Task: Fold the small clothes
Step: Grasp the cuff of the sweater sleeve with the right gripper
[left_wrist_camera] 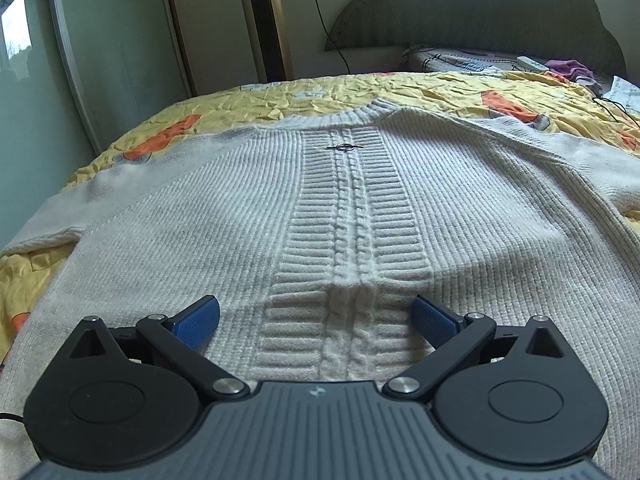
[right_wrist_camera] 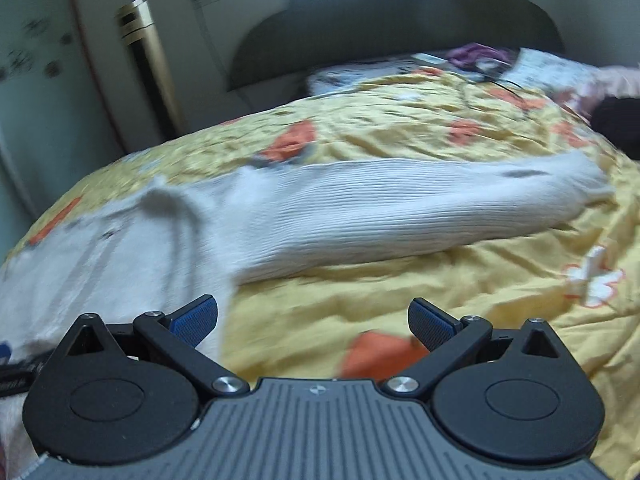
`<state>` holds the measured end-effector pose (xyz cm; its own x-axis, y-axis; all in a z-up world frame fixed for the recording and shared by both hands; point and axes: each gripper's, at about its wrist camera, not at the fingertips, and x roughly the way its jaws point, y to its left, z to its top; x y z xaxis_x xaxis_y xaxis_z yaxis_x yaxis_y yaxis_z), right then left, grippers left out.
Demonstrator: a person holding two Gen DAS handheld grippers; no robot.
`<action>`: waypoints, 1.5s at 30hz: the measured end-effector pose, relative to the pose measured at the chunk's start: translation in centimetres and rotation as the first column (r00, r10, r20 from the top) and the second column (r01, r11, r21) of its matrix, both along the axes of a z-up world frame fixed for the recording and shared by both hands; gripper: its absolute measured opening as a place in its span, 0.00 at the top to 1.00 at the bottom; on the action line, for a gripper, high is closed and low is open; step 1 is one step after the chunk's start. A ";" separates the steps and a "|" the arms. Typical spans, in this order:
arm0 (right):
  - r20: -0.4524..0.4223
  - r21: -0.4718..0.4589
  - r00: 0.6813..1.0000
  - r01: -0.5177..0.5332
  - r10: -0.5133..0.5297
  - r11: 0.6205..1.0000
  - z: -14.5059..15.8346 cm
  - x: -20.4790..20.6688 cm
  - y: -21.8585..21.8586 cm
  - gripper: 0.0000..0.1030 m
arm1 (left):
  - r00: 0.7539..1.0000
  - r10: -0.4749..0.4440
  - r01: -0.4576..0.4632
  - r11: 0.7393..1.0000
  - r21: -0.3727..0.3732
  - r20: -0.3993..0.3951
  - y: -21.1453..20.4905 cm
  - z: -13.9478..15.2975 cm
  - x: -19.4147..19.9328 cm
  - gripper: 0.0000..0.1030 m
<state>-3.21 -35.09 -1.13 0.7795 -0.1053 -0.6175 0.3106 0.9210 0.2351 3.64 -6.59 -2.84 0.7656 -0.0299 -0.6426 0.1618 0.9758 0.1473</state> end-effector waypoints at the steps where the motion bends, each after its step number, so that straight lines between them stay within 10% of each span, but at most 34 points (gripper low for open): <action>1: 0.001 0.021 0.999 0.033 -0.033 0.999 -0.2 -0.1 -1.3 0.00 | 1.000 -0.002 0.002 1.000 -0.001 0.005 -0.1 0.0 0.0 0.00; 9: 0.088 0.333 0.956 0.238 -0.282 0.912 -3.2 -1.6 -13.5 0.07 | 1.000 0.001 -0.001 1.000 -0.020 0.006 0.1 -0.5 0.0 0.00; 18: 0.214 0.496 0.828 0.365 -0.518 0.788 -5.3 -1.2 -23.3 0.18 | 1.000 0.008 -0.008 1.000 -0.014 0.017 -0.2 -0.8 -0.1 0.00; 23: 0.176 0.536 0.803 0.407 -0.569 0.740 -5.6 0.2 -25.4 0.38 | 1.000 0.002 -0.002 1.000 -0.014 0.010 -0.3 -0.5 -0.1 0.00; 26: 0.146 0.526 0.797 0.439 -0.586 0.728 -5.5 0.3 -25.4 0.74 | 1.000 -0.019 0.019 1.000 -0.007 0.007 -0.2 0.1 0.1 0.00; 28: 0.134 0.525 0.790 0.456 -0.599 0.719 -5.2 0.0 -25.4 0.81 | 0.999 -0.025 0.024 1.000 0.006 0.022 -0.1 0.6 0.3 0.00; 45: 0.248 0.423 0.940 0.112 -0.234 0.899 3.8 5.6 -11.9 0.83 | 0.999 0.049 -0.049 0.999 -0.003 0.024 4.1 0.9 3.1 0.00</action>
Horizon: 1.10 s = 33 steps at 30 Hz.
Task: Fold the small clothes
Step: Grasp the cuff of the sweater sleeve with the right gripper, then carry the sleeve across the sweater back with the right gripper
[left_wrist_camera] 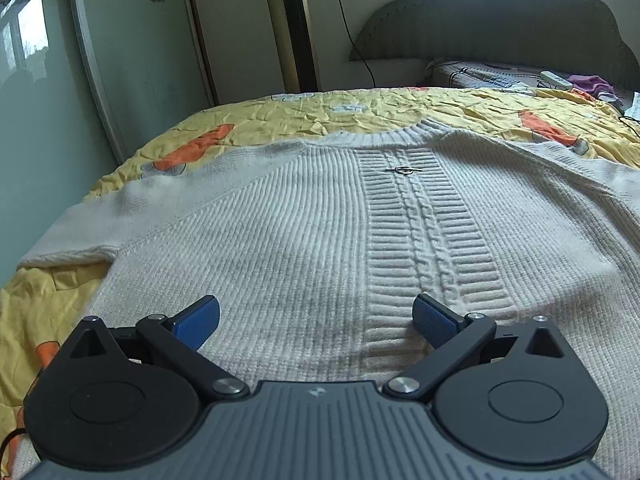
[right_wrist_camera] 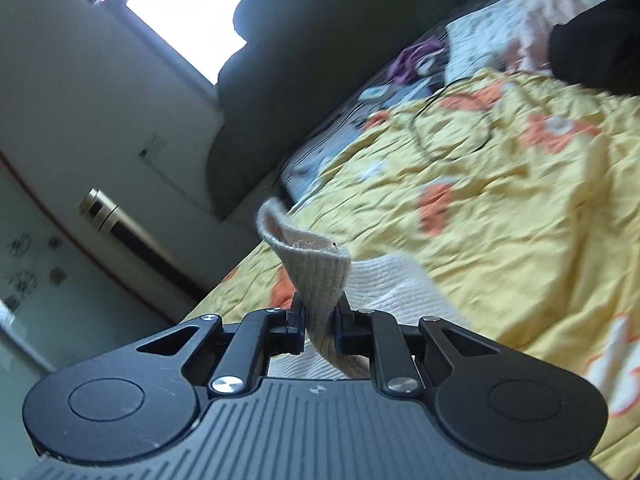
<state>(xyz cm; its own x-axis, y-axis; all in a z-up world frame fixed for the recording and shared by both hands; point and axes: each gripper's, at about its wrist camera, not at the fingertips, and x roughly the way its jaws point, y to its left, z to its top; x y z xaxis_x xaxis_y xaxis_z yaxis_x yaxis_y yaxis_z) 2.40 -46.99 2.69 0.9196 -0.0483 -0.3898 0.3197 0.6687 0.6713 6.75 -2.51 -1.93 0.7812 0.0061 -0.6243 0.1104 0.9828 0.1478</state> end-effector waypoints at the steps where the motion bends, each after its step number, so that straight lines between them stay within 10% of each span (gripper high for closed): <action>1: -0.001 0.000 1.000 -0.018 0.018 1.000 0.1 0.5 0.9 0.83 | 1.000 0.002 -0.002 1.000 -0.003 -0.004 0.1 -0.2 0.1 0.00; 33: -0.059 -0.069 0.953 -0.301 0.297 0.951 1.6 9.4 20.6 0.85 | 1.000 0.013 -0.015 0.996 -0.093 -0.019 1.6 -1.9 0.2 0.00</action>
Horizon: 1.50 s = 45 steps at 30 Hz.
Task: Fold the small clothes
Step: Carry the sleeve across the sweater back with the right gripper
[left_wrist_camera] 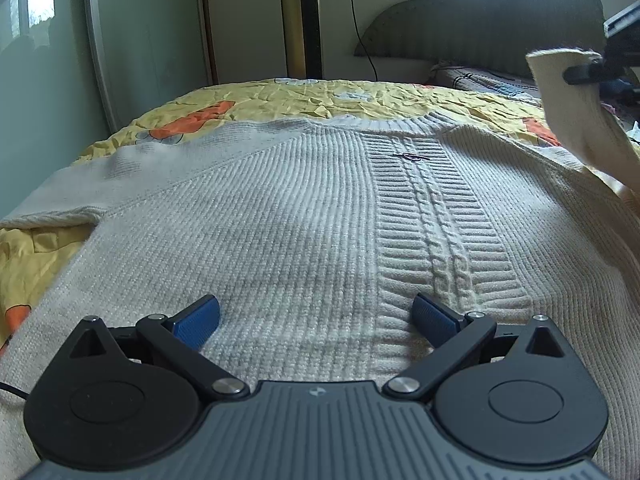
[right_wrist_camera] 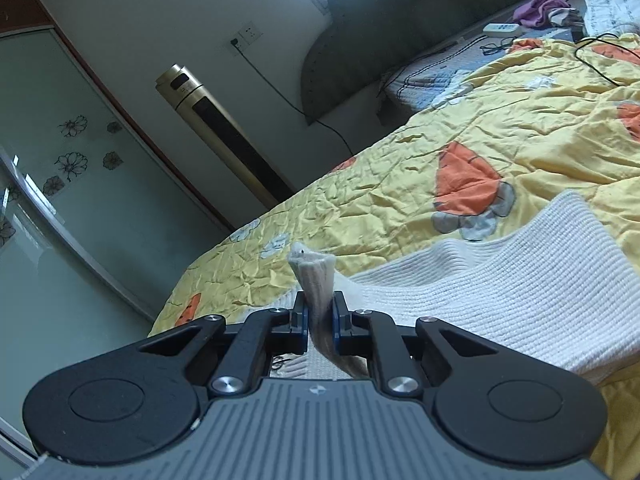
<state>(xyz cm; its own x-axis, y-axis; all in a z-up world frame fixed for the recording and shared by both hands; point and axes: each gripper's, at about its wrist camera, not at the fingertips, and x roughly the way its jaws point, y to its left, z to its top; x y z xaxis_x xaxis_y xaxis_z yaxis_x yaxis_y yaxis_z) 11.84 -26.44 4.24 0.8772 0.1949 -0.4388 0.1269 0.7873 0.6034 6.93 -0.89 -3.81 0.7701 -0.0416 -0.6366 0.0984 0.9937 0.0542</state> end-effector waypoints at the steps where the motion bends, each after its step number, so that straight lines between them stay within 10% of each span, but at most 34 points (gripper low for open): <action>1: 0.001 0.000 1.000 -0.010 0.010 1.000 0.1 0.3 0.6 0.85 | 1.000 0.000 0.000 1.000 -0.001 0.000 0.0 0.0 0.0 0.00; 37: -0.094 -0.032 0.935 -0.346 0.342 0.938 -2.2 8.7 13.9 0.85 | 1.000 -0.004 0.004 1.000 0.004 0.001 0.0 0.0 0.0 0.00; 45: -0.231 -0.034 0.866 -0.464 0.445 0.885 -5.1 10.9 15.5 0.74 | 1.000 -0.004 0.004 1.000 0.006 0.001 0.1 0.0 0.1 0.00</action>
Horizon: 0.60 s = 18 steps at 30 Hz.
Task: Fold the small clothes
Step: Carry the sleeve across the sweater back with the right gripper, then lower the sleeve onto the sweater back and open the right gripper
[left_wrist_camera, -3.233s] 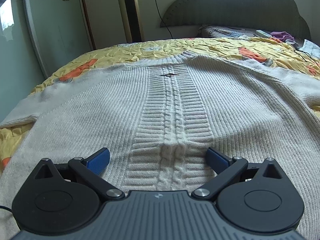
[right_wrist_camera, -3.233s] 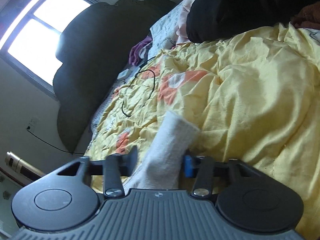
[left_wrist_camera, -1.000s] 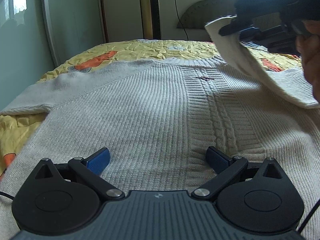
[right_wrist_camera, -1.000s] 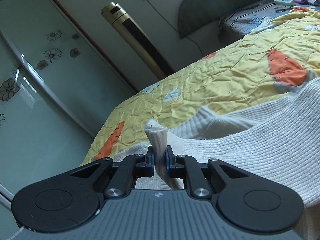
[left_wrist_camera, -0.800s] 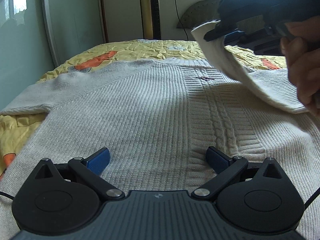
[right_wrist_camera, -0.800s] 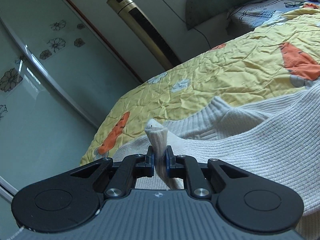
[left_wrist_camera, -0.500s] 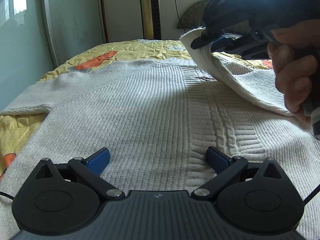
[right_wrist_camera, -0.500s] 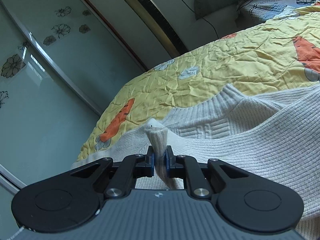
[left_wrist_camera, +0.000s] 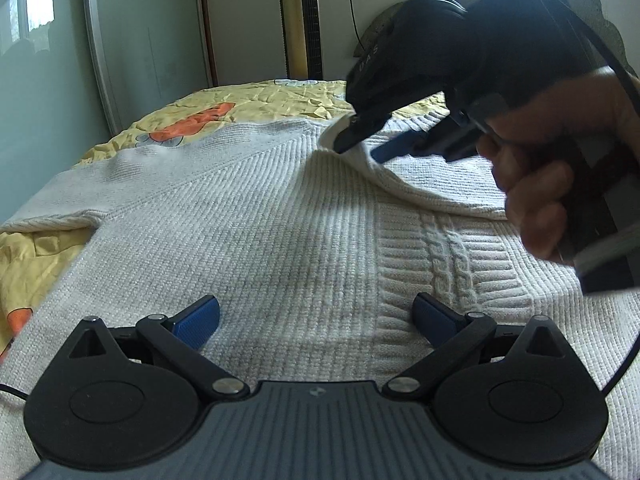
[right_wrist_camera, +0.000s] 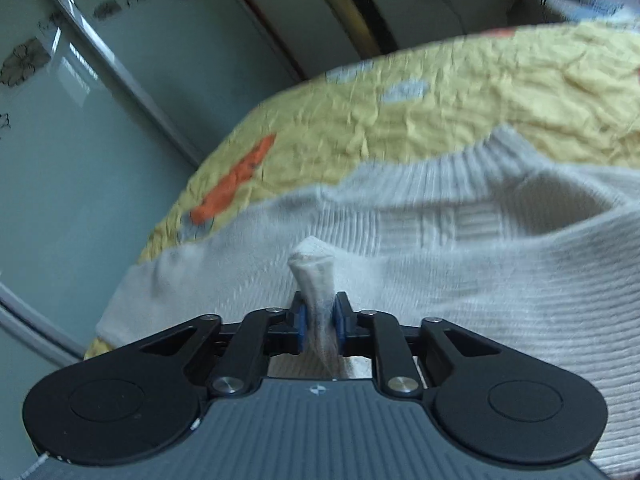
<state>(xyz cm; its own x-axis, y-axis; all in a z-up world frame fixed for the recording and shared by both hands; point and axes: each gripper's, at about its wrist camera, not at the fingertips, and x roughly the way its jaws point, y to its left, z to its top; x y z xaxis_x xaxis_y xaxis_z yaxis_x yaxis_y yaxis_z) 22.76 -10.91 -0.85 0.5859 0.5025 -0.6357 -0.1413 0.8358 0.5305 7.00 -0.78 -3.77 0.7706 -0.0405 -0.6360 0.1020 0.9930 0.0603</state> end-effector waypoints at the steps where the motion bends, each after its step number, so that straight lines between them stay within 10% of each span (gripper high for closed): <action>1: -0.008 0.010 1.000 -0.003 0.003 1.000 -0.3 -0.2 -0.1 0.65 | 1.000 0.000 0.000 1.000 0.000 0.000 0.0 0.0 0.0 0.00; 18: 0.016 0.047 1.000 0.005 -0.005 0.999 0.0 -4.8 -3.2 0.49 | 1.000 0.000 0.000 1.000 0.002 0.002 0.1 0.1 0.1 0.00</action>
<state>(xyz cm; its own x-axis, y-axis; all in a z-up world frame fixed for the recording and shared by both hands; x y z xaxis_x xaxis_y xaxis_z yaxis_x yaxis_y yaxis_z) 18.00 -14.13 -0.88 0.5985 0.5287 -0.6019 -0.1460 0.8107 0.5669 7.07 -0.70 -3.71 0.7717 -0.0396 -0.6348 0.1020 0.9928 0.0621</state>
